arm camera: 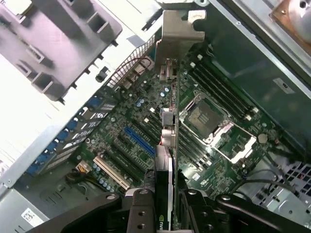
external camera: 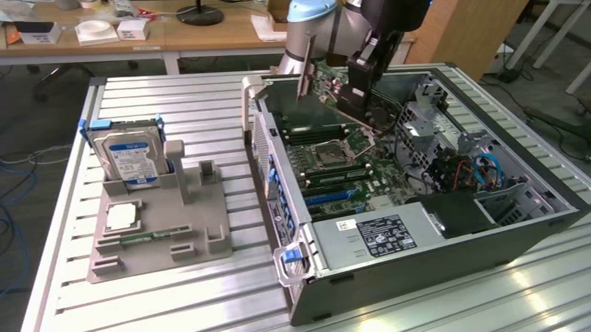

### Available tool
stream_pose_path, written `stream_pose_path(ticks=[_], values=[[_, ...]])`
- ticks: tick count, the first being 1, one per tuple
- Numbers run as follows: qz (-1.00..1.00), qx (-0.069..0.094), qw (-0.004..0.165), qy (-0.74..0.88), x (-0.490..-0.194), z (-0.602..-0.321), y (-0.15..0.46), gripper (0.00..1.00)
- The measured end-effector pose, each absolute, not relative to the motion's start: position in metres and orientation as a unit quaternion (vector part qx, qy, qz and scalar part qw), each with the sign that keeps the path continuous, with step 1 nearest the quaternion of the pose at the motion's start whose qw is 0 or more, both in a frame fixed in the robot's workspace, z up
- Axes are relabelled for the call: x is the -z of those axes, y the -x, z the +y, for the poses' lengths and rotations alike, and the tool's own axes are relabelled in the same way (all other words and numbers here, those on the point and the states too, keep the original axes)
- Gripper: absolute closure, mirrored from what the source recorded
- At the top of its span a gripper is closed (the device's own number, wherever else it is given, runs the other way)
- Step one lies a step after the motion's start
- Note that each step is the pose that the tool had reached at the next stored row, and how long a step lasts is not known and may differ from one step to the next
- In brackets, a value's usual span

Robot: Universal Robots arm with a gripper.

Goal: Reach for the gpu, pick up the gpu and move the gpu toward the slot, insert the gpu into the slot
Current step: 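Insert the gpu into the slot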

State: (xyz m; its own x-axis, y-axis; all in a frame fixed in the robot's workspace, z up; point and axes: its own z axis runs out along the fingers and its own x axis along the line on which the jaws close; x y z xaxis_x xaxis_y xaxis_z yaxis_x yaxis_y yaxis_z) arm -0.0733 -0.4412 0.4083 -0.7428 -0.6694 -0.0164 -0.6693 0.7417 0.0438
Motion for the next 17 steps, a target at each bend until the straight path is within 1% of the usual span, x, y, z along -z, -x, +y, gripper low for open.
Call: stream_pose_path(ticks=[17], values=[[-0.867, 0.023, 0.004, -0.498, -0.4071, -0.4412, 0.0733, 0.73]])
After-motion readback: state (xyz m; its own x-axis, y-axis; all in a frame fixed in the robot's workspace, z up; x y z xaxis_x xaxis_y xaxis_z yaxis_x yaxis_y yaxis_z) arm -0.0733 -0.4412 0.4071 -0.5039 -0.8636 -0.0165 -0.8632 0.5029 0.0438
